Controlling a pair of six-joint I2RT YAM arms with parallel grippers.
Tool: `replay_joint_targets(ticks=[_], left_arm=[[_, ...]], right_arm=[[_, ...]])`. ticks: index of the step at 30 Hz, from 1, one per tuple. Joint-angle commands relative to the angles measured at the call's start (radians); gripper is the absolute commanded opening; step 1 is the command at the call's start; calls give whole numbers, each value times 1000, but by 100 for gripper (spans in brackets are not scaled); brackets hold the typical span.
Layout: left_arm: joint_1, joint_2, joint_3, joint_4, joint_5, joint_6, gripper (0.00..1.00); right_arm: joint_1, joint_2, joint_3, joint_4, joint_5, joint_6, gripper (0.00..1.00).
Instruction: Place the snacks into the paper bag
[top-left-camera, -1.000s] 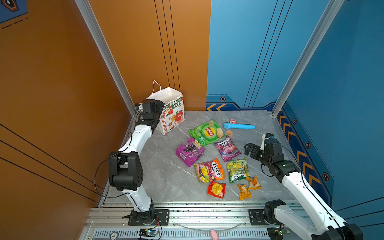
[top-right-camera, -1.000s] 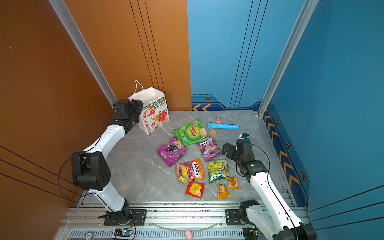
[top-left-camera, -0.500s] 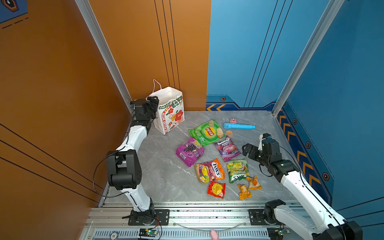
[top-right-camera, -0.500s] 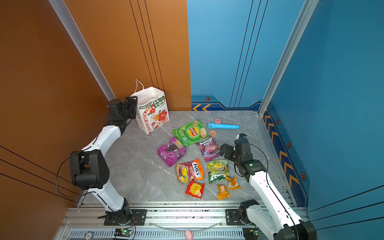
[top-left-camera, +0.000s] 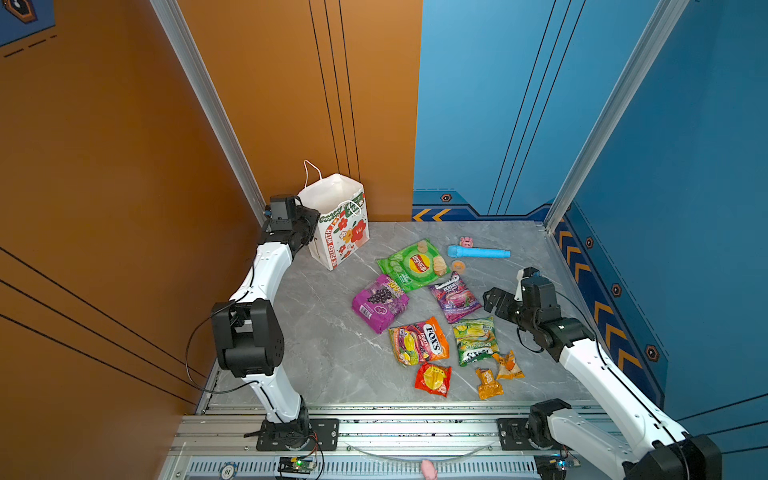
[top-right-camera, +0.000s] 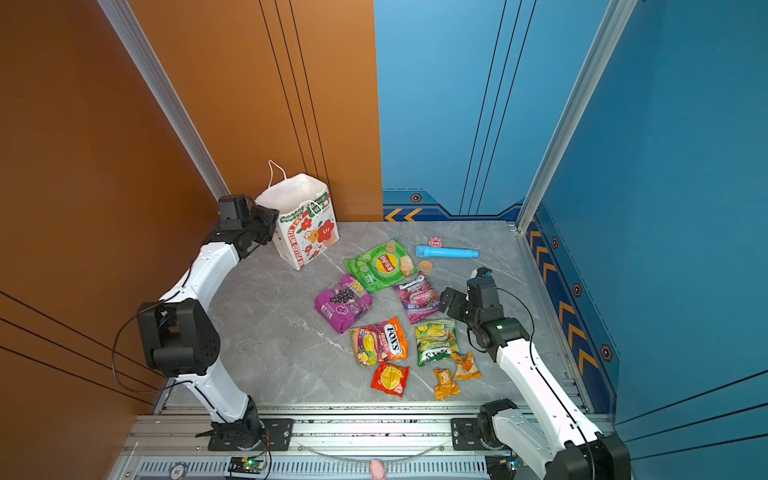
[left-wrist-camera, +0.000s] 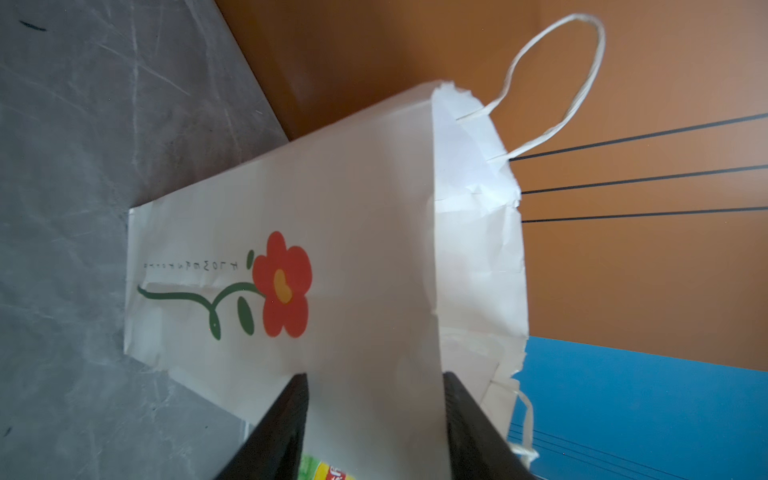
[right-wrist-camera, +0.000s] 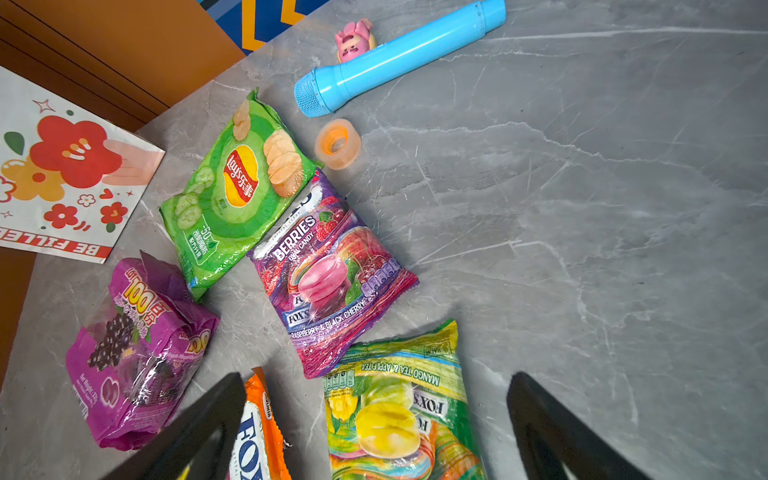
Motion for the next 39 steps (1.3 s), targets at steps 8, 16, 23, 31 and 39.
replay_joint_targets(ticks=[8, 16, 23, 31, 39], left_arm=[[4, -76, 14, -244, -22, 75, 29], [5, -191, -83, -279, -87, 63, 4], [-24, -410, -296, -278, -135, -64, 0], [-96, -793, -483, -487, -369, -156, 0], [-108, -1058, -557, -716, -424, -170, 0]], right_arm=[[9, 41, 23, -13, -1, 18, 100], [9, 52, 24, -10, 0, 23, 100], [8, 46, 39, -29, -15, 29, 100], [30, 62, 79, -38, -64, 46, 100], [92, 98, 135, -58, -51, 41, 100]])
